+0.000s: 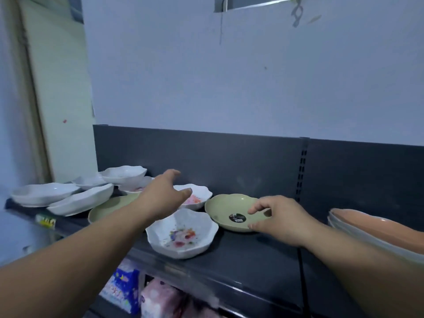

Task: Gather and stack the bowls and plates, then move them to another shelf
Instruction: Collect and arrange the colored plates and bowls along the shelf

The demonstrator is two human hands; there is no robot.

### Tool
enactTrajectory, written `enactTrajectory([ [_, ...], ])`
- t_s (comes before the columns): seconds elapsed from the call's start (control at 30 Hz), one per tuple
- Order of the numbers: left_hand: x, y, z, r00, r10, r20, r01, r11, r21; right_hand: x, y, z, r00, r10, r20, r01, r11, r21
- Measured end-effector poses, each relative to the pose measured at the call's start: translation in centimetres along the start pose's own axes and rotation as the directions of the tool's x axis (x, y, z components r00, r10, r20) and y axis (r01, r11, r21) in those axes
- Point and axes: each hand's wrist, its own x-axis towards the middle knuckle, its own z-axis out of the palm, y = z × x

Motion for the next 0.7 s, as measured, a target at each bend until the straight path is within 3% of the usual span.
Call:
enactTrajectory([
  [0.27, 1.0, -5.6, -1.8, 0.998, -0.040, 0.048, 0.036, 0.995, 0.089, 3.6, -1.5, 5.5, 0.992, 0.085, 0.096, -0.080, 0.995, -0.053],
  [0.47, 1.9, -7.0, -0.9, 0.993, -0.037, 0.116, 0.025, 0.994, 0.103, 4.8, -1.5, 6.9, 0.984, 0.169, 0.063, -0.157, 0.974, -0.162],
  [0.7, 3.0, -5.5, 0.8, 0.983, 0.037, 0.180, -0.047, 0.997, 0.055, 5.0, -1.3, 7.4, 0.977, 0.215, 0.006, -0.211, 0.964, -0.159],
])
